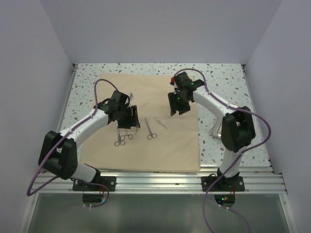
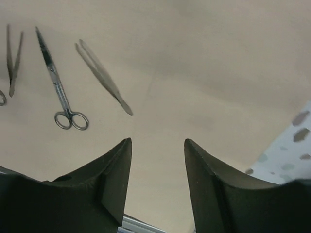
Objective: Prepare the surgical pack
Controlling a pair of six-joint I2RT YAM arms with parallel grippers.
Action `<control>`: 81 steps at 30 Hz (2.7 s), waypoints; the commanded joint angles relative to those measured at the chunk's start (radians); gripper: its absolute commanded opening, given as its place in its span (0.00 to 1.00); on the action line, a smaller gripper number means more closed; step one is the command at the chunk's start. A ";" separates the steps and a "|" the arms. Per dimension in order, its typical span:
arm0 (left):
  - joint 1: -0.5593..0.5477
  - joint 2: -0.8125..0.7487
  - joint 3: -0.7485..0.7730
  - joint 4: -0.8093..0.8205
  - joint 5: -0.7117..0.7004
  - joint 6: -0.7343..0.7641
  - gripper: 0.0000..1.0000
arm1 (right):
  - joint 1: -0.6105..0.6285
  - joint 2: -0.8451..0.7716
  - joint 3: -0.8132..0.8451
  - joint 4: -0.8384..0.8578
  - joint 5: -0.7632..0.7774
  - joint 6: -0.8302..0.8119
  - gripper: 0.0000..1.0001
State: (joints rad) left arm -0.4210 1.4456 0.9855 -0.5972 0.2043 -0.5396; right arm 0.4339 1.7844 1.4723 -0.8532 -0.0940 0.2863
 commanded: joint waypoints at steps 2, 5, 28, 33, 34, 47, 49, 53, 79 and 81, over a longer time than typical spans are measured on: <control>0.005 -0.010 -0.010 0.008 -0.016 -0.014 0.59 | 0.142 0.157 0.192 0.017 -0.023 -0.053 0.50; 0.005 -0.016 -0.015 -0.007 -0.025 -0.010 0.59 | 0.198 0.230 0.255 0.005 0.014 -0.070 0.51; 0.005 -0.044 -0.024 -0.044 -0.036 0.026 0.59 | 0.307 0.445 0.376 -0.041 0.142 -0.127 0.49; 0.005 -0.041 -0.019 -0.047 -0.037 0.038 0.59 | 0.305 0.434 0.365 -0.044 0.157 -0.127 0.45; 0.005 -0.039 -0.021 -0.047 -0.037 0.038 0.59 | 0.307 0.431 0.362 -0.046 0.161 -0.125 0.45; 0.005 -0.031 -0.010 -0.042 -0.019 0.046 0.59 | 0.305 0.446 0.381 -0.069 0.238 -0.124 0.13; 0.005 -0.031 -0.007 -0.052 -0.026 0.047 0.60 | 0.305 0.454 0.390 -0.070 0.238 -0.121 0.11; 0.005 -0.028 0.008 -0.064 -0.043 0.055 0.64 | 0.304 0.442 0.402 -0.090 0.257 -0.107 0.01; -0.087 0.335 0.274 -0.128 -0.238 0.102 0.50 | -0.484 -0.165 -0.118 -0.136 0.271 -0.026 0.00; -0.088 0.329 0.278 -0.133 -0.244 0.116 0.50 | -0.506 -0.129 -0.168 -0.112 0.252 -0.006 0.00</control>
State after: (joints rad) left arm -0.5129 1.7847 1.2198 -0.7216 0.0086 -0.4599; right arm -0.0483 1.6318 1.3563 -0.9932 0.1902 0.2405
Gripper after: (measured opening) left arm 0.506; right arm 0.010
